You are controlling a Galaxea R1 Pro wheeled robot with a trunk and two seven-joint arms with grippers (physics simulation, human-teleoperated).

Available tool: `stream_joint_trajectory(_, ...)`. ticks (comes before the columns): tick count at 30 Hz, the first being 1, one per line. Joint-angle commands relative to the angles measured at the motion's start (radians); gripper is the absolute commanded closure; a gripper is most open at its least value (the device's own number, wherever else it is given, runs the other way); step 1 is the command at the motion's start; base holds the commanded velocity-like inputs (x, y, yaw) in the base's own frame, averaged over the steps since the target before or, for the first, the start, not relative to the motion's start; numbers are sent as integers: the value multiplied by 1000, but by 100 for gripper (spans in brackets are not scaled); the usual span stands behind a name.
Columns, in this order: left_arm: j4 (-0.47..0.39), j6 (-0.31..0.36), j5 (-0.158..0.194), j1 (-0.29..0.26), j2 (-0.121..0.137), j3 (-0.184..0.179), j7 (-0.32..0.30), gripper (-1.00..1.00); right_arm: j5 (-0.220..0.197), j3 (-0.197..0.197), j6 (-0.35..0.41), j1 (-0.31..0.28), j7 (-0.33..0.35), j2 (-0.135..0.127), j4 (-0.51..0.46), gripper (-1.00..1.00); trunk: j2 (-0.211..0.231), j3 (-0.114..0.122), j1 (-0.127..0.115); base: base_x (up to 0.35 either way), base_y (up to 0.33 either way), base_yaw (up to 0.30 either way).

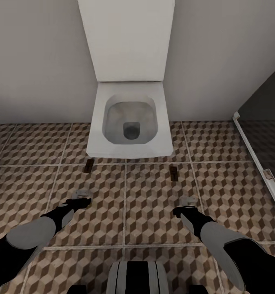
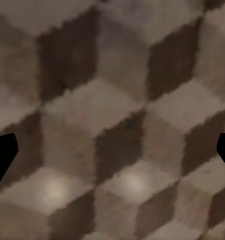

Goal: Take the four mousetraps from the cabinet in the bathroom and place them on the bathroom floor. Make sure all four end up on the same floor surface, and ensure that at least two of them are either under or directly next to the same bathroom sink.

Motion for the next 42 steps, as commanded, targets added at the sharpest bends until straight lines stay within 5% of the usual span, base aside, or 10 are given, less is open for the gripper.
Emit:
stream_joint_trajectory(1, 0, -1, 10, 0, 0, -8, -4, -100, -10, 9, 6, 0, -5, 0, -2, -100, 0, 3, -1, 0, 0, 0)
stream_joint_trajectory(9, 0, 0, 9, 0, -3, -10, -3, -100, -7, 10, -4, 2, -5, 4, -1, -100, 2, 34, -4, 0, 0, 0)
stream_joint_trajectory(17, -7, 1, 9, 0, -14, -11, -3, -100, -2, 10, -111, 3, -6, 5, 6, -100, 4, 65, -8, 0, 0, 0)
stream_joint_trajectory(26, -16, 6, 6, 8, -12, -11, -3, -100, -1, 11, -147, 6, -6, 4, 10, -100, 6, 100, -12, 0, 0, 0)
stream_joint_trajectory(42, -20, 7, 6, 125, -12, -12, -3, -100, 15, 13, -245, 86, -5, 0, 15, -100, 10, 162, -19, 0, 0, 0)
